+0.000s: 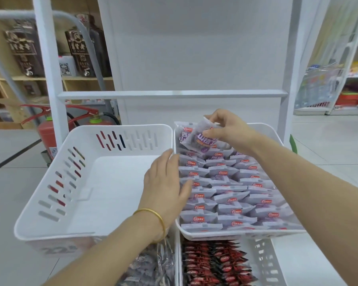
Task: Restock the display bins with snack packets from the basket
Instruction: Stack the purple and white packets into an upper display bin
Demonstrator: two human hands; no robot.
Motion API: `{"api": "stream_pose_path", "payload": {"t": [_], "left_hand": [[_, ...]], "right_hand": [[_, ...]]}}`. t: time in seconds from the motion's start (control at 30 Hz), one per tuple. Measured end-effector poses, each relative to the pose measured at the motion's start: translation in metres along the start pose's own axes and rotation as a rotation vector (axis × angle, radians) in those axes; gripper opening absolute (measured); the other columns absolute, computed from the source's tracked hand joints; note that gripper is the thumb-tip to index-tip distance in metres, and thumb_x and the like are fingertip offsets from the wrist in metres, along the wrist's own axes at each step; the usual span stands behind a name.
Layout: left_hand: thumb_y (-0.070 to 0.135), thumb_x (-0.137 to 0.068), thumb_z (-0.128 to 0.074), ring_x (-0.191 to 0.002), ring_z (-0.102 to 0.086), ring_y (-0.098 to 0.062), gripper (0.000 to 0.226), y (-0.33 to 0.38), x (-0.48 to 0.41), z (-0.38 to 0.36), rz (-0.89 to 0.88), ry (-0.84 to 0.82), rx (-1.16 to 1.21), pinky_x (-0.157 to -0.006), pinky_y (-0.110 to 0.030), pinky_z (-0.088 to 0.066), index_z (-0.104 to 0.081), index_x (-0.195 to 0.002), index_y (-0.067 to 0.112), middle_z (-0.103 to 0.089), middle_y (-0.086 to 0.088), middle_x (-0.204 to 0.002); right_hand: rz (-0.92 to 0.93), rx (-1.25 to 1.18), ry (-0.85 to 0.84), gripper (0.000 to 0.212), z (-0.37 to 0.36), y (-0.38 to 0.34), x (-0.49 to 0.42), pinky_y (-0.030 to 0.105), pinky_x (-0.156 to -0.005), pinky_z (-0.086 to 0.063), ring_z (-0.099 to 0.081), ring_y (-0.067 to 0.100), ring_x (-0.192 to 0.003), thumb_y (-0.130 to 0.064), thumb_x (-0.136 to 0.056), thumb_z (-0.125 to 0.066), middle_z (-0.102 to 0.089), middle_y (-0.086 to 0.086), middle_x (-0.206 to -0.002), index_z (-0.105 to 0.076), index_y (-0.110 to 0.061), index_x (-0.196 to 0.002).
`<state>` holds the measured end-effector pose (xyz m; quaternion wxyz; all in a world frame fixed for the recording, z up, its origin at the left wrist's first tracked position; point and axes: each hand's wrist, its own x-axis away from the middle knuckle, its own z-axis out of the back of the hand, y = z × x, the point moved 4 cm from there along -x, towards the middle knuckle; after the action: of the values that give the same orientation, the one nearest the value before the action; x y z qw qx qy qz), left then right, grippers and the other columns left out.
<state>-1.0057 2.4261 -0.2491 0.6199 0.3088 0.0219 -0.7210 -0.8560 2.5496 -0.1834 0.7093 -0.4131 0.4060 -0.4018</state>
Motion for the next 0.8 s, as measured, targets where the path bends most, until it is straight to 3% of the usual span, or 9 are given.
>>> {"api": "stream_pose_path", "payload": {"t": [0.1,0.23,0.3,0.43,0.53,0.6,0.7,0.8], "left_hand": [[0.032,-0.096,-0.046,-0.144,-0.008,-0.020,0.067,0.009,-0.036,0.010,-0.047,0.080,-0.072,-0.115,-0.032,-0.010,-0.010,-0.150,0.014,-0.006,-0.003,-0.158],[0.028,-0.096,-0.049,-0.144,-0.005,-0.021,0.072,0.018,-0.092,-0.001,-0.066,0.046,-0.262,-0.115,-0.038,-0.012,-0.004,-0.150,0.014,-0.002,-0.004,-0.158],[0.026,-0.096,-0.049,-0.143,-0.009,-0.021,0.067,0.020,-0.107,-0.013,-0.133,0.006,-0.365,-0.115,-0.039,-0.011,-0.010,-0.150,0.016,-0.012,-0.004,-0.156],[0.023,-0.091,-0.056,-0.129,-0.035,-0.026,0.058,0.018,-0.126,-0.014,-0.207,-0.061,-0.441,-0.109,-0.036,-0.020,-0.031,-0.143,0.016,-0.041,-0.006,-0.137],[0.022,-0.089,-0.058,-0.110,-0.046,-0.029,0.035,0.022,-0.131,-0.005,-0.273,-0.073,-0.518,-0.082,-0.035,-0.037,-0.054,-0.122,0.011,-0.046,-0.010,-0.119],[0.021,-0.090,-0.057,-0.104,-0.045,-0.028,0.025,0.024,-0.132,-0.006,-0.280,-0.050,-0.570,-0.068,-0.033,-0.035,-0.057,-0.111,0.008,-0.045,-0.010,-0.114],[0.019,-0.090,-0.056,-0.106,-0.045,-0.027,0.021,0.027,-0.129,-0.023,-0.289,-0.086,-0.661,-0.067,-0.031,-0.034,-0.057,-0.110,0.011,-0.045,-0.009,-0.114],[0.023,-0.092,-0.055,-0.110,-0.048,-0.026,0.024,0.028,-0.128,-0.038,-0.278,-0.138,-0.701,-0.077,-0.032,-0.041,-0.056,-0.114,0.012,-0.052,-0.007,-0.117]], "right_hand": [[-0.015,-0.065,0.123,0.024,0.023,0.007,0.021,0.039,-0.078,-0.049,-0.059,0.024,-0.087,0.000,-0.079,-0.070,-0.060,0.002,-0.091,-0.051,-0.014,-0.079],[-0.027,0.033,0.363,0.022,0.049,0.014,0.068,0.032,-0.069,-0.049,-0.059,0.018,-0.078,-0.008,-0.080,-0.072,-0.062,0.003,-0.088,-0.050,-0.012,-0.081],[-0.016,0.104,0.416,0.021,0.050,0.020,0.091,0.025,-0.066,-0.042,-0.058,0.012,-0.080,-0.012,-0.080,-0.072,-0.061,-0.001,-0.086,-0.051,-0.015,-0.080],[0.012,0.124,0.479,0.022,0.047,0.032,0.114,0.022,-0.070,-0.039,-0.054,0.005,-0.082,-0.019,-0.081,-0.072,-0.058,-0.009,-0.083,-0.051,-0.026,-0.080],[0.041,0.111,0.545,0.024,0.046,0.030,0.121,0.015,-0.072,-0.037,-0.051,-0.004,-0.084,-0.019,-0.081,-0.071,-0.057,-0.014,-0.085,-0.049,-0.029,-0.081],[0.030,0.072,0.580,0.022,0.044,0.032,0.125,0.015,-0.071,-0.038,-0.052,-0.003,-0.083,-0.019,-0.083,-0.070,-0.057,-0.013,-0.086,-0.049,-0.028,-0.083],[-0.032,0.021,0.688,0.020,0.045,0.040,0.129,0.022,-0.074,-0.038,-0.054,0.008,-0.086,-0.024,-0.084,-0.069,-0.057,-0.011,-0.091,-0.051,-0.022,-0.093],[-0.051,-0.007,0.757,0.023,0.050,0.043,0.132,0.023,-0.073,-0.036,-0.053,0.011,-0.088,-0.025,-0.084,-0.069,-0.057,-0.009,-0.093,-0.052,-0.018,-0.098]]}}
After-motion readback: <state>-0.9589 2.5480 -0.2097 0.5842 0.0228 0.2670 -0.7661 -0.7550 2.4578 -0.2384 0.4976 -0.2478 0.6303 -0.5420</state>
